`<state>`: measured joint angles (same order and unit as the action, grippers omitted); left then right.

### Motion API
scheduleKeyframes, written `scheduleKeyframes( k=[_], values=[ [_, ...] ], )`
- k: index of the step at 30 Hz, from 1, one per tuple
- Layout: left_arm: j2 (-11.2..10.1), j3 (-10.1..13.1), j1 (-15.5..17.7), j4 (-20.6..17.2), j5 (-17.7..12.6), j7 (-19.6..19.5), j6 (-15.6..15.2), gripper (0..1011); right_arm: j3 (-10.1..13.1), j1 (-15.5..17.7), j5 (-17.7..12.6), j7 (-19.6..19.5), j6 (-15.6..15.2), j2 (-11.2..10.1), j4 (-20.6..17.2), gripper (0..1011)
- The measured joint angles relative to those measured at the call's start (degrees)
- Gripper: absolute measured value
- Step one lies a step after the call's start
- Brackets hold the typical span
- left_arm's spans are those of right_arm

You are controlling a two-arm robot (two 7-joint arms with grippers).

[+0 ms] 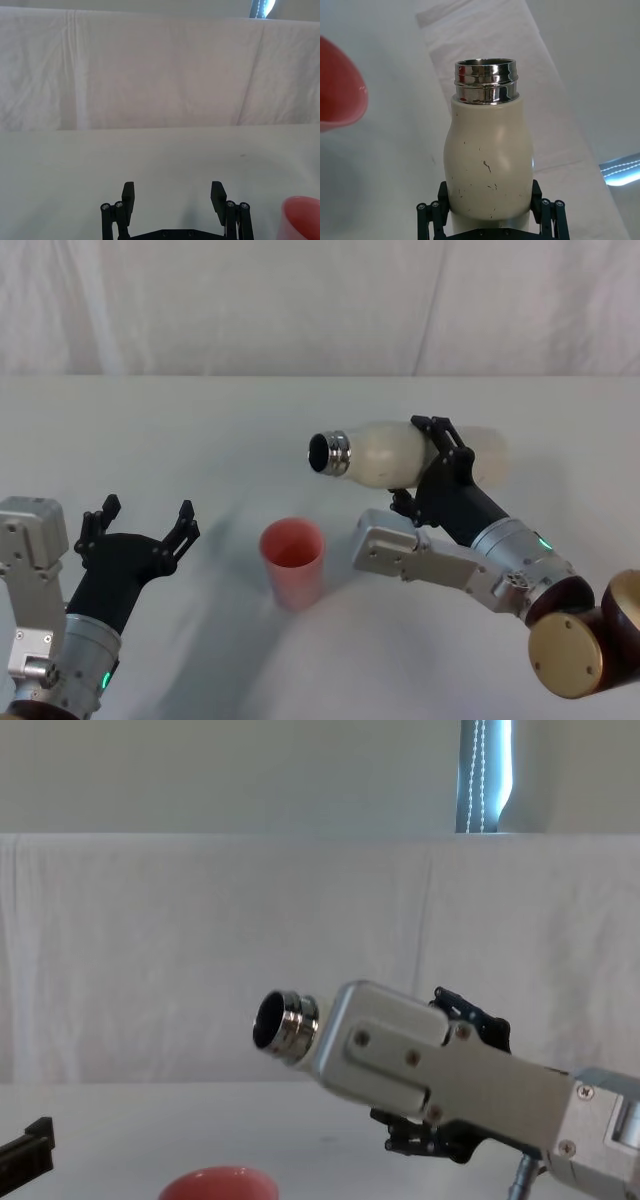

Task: Grasp the thermos with one hand and pour water into the cup lid.

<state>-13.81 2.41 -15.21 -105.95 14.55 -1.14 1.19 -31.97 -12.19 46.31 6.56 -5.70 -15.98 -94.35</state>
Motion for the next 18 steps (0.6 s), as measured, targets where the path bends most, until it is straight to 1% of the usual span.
scheduleKeyframes(
  k=[8, 18],
  values=[
    [0.0, 0.0, 0.0, 0.0, 0.0, 0.0, 0.0, 1001, -1.24, 0.0, 3.31, 0.44, -0.75, -0.93, -0.63, 959],
    [0.0, 0.0, 0.0, 0.0, 0.0, 0.0, 0.0, 1001, -2.11, 0.78, 5.9, 0.49, -1.31, -1.67, -1.17, 959]
  ],
)
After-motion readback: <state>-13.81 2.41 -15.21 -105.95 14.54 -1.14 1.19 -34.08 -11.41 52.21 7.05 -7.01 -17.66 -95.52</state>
